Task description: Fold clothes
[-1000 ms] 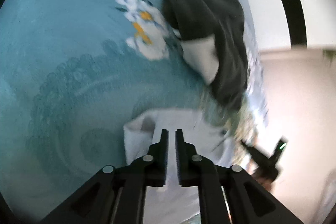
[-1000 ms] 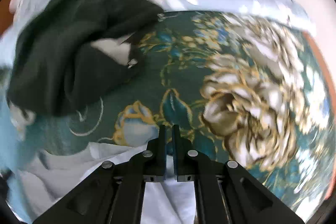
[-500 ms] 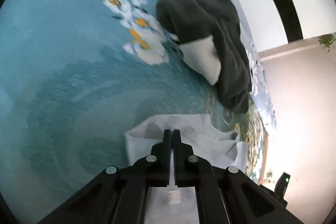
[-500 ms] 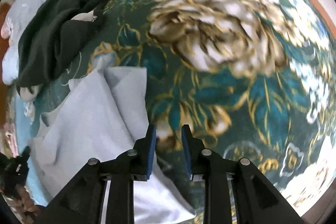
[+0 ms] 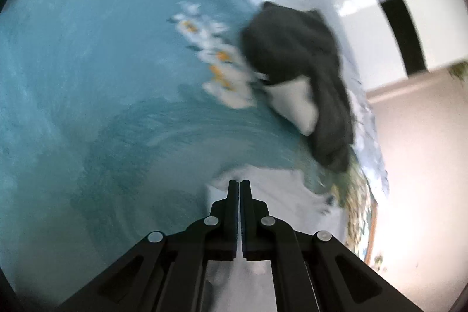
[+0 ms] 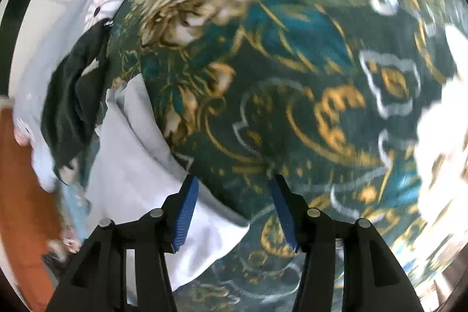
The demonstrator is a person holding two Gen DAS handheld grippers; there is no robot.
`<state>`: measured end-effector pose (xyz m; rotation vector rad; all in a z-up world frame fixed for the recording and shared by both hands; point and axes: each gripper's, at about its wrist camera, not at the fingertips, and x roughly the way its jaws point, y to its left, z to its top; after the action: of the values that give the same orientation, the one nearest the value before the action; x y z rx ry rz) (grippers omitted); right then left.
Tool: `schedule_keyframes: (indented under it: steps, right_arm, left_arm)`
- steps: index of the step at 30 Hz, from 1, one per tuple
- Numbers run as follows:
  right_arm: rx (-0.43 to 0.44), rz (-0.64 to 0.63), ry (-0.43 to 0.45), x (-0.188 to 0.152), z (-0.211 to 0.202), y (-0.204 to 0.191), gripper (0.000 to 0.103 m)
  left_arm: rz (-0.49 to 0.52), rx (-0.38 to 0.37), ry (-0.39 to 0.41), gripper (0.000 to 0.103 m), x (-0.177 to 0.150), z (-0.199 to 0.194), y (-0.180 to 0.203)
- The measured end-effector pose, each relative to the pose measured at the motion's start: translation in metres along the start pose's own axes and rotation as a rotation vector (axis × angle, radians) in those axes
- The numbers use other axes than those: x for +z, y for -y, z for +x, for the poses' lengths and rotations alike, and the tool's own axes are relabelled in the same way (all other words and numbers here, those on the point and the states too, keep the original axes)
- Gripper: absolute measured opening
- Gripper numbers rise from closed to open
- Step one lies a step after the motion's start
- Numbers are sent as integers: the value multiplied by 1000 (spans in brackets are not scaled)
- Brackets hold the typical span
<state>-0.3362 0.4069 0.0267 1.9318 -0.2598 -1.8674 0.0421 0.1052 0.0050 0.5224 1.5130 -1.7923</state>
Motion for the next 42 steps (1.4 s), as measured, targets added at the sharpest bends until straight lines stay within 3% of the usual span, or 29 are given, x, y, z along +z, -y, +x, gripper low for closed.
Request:
schedule_keyframes:
  steps: [3, 7, 11, 14, 15, 17, 19, 21, 24, 30, 33, 35, 38, 42]
  right_arm:
    - [59, 28, -12, -6, 2, 2, 53]
    - [103, 14, -50, -13, 11, -4, 53]
    - [113, -6, -49, -19, 17, -11, 53]
    - [151, -1, -31, -24, 17, -12, 52]
    - [163, -3, -34, -26, 19, -13, 49]
    - [160, -10, -48, -29, 24, -16, 22]
    - [112, -18, -59, -30, 26, -20, 9]
    - [96, -59, -46, -30, 21, -32, 9]
    - [111, -160, -12, -31, 7, -60, 8]
    - [129, -543, 49, -71, -10, -165, 8]
    - [208, -748, -9, -116, -9, -215, 8]
    - [248, -857, -81, -148, 2, -236, 8]
    - [215, -1006, -172, -192, 31, -257, 8]
    - [106, -1047, -281, -223, 76, -250, 8]
  left_arm:
    - [67, -75, -35, 3, -28, -7, 28]
    - [63, -145, -270, 3, -75, 26, 54]
    - [179, -70, -500, 3, -127, 68, 82]
    - [227, 1, -601, 3, -152, 88, 87]
    - [246, 34, -627, 3, -158, 94, 87]
    - [260, 75, -662, 3, -166, 101, 85]
    - [215, 48, -639, 3, -159, 93, 81]
    - [194, 11, -565, 3, -147, 73, 78]
    - [141, -69, -393, 3, -119, 26, 70]
    - [-1, -106, -68, 11, -74, -66, 25]
    - [-103, -142, 42, 24, -59, -99, -3]
    - [-186, -164, 93, 32, -53, -113, -26]
    - [-269, -199, 102, 36, -62, -110, -37]
    - [-224, -156, 87, 38, -61, -107, -32]
